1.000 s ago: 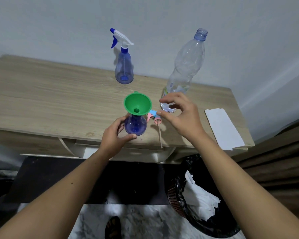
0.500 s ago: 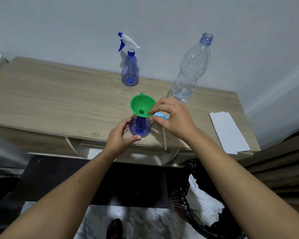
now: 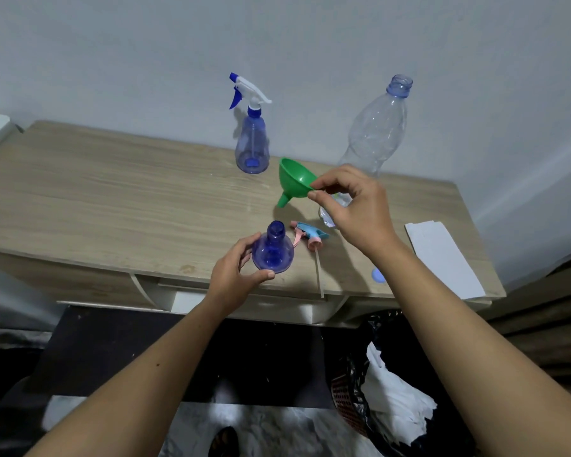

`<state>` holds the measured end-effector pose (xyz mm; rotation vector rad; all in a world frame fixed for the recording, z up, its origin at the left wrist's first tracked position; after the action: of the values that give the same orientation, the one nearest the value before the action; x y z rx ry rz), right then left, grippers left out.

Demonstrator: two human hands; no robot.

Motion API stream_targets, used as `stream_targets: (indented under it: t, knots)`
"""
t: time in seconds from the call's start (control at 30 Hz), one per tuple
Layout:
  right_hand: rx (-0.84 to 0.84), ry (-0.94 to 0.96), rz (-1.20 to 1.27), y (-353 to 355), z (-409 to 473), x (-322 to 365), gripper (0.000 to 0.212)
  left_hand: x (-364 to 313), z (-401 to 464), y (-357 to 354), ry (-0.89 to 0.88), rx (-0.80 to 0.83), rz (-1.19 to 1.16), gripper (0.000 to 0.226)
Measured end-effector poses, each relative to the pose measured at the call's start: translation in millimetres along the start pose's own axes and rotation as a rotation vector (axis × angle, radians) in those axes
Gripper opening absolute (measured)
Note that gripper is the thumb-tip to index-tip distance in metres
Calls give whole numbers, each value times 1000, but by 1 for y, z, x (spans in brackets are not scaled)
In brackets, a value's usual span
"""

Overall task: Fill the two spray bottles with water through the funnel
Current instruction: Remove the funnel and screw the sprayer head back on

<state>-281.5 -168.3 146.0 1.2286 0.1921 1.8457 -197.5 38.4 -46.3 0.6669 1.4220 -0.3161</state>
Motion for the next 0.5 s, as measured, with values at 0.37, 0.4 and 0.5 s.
stream_targets:
  t: [0.37, 0.4, 0.5]
  knots:
    - [-75, -352, 43, -52, 6, -80, 12, -1, 1, 1, -74, -22, 62, 87]
    - [-77, -372, 32, -57, 5, -88, 12, 0, 2, 2, -77, -26, 61, 87]
    - [-62, -415, -23, -71, 0, -107, 11, 1, 1, 2, -65, -42, 41, 88]
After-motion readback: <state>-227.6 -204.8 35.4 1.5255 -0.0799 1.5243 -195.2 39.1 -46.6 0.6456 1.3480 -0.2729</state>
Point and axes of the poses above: each hand's wrist, its own z-axis towards the middle knuckle, its own y-axis out of the back of the hand, x = y × z, the point moved 6 cm from there along z, towards the middle knuckle
